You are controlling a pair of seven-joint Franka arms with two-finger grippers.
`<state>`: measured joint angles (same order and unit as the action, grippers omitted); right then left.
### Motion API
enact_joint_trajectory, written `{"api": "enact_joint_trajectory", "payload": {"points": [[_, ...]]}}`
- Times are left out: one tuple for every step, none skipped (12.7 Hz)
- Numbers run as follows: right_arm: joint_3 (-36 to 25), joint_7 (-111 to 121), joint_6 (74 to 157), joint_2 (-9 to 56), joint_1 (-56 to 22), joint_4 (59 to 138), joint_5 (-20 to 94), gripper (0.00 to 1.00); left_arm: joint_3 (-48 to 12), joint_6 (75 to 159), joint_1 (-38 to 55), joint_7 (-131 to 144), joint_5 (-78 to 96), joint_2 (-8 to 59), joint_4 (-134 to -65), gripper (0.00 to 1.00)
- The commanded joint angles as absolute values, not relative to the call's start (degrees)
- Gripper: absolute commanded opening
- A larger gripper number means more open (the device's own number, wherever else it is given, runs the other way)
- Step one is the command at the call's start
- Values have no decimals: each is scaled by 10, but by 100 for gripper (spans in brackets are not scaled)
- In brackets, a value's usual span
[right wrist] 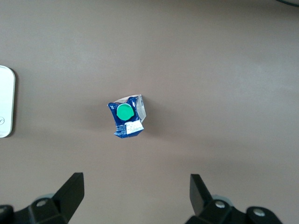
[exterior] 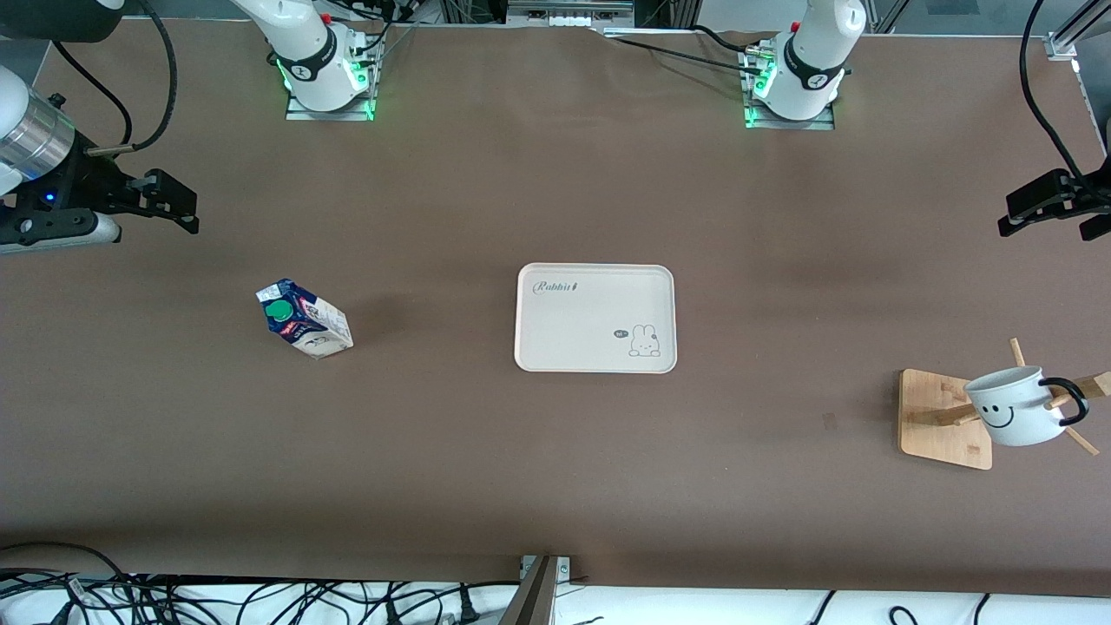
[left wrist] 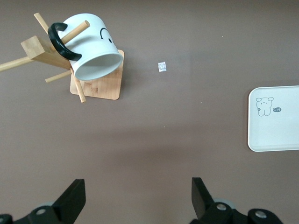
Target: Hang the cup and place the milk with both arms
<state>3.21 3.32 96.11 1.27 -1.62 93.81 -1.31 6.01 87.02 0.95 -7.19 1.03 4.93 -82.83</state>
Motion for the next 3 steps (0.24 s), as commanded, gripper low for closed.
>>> {"api": "enact_joint_trajectory", "payload": {"points": [[35, 40, 964, 3, -14, 947, -22, 100, 61, 853, 12, -71, 18, 50, -812, 100], [35, 33, 962, 3, -14, 945, -20, 100, 62, 853, 12, -71, 16, 51, -811, 100], [35, 32, 960, 4, -14, 938, -17, 100, 62, 853, 11, -72, 12, 54, -809, 100]]}}
